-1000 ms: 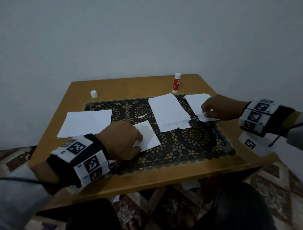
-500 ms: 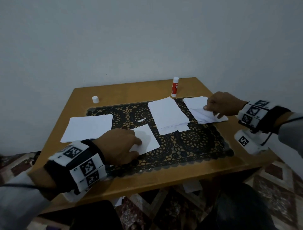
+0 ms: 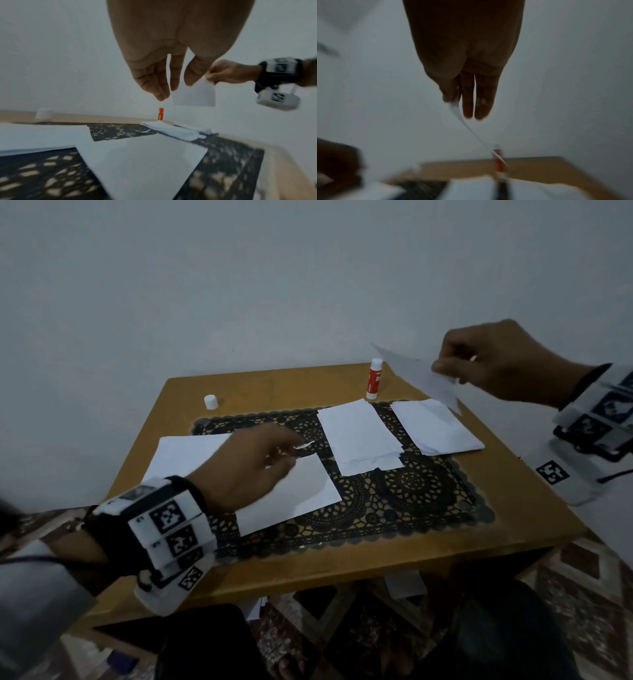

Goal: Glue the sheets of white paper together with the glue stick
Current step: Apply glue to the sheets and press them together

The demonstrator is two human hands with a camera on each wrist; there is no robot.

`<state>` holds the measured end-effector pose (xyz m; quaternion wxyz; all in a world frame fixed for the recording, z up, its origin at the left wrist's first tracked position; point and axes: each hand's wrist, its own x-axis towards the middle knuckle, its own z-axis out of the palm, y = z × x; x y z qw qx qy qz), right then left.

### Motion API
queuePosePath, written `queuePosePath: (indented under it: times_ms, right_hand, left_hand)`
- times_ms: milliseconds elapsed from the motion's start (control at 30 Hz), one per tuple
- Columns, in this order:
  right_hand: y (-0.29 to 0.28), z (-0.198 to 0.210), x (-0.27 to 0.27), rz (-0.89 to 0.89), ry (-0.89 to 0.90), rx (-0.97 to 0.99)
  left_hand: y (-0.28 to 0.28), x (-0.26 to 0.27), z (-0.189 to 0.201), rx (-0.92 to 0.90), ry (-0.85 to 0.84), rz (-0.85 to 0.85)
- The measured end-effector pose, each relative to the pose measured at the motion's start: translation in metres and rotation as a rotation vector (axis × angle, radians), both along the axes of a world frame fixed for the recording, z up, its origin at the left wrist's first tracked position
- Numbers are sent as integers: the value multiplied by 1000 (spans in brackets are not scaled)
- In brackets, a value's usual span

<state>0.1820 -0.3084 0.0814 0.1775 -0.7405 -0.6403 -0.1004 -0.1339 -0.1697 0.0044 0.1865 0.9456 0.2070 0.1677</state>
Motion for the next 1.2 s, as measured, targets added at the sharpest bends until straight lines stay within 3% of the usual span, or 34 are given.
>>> queuePosePath:
  times_ms: [100, 233, 300, 467, 567, 667, 800, 1033, 1200]
  right_hand:
    - [0, 19, -43, 163, 363, -98]
    - [7, 18, -85, 373, 755, -233]
    - [17, 9, -93, 390, 871, -268]
    - [45, -20, -96, 266, 1117, -317]
    - [54, -42, -100, 214, 1314, -399]
    - [62, -63, -107, 149, 1392, -429]
    - [70, -81, -108, 52, 1339, -502]
    - [83, -99, -111, -45, 1073, -490]
    - [90, -106, -109, -53, 989, -514]
  left_hand:
    - [6, 2, 19, -256, -209, 131]
    - [8, 1, 30, -870, -268, 247]
    - [6, -7, 28, -1003, -299, 194]
    - [6, -27, 18, -902, -442, 305]
    - [12, -36, 9, -887, -444, 385]
    - [19, -42, -4, -873, -432, 460]
    - [27, -48, -20, -824, -395, 575]
    - [35, -46, -34, -648, -7, 595]
    - [35, -40, -36, -431, 179, 566]
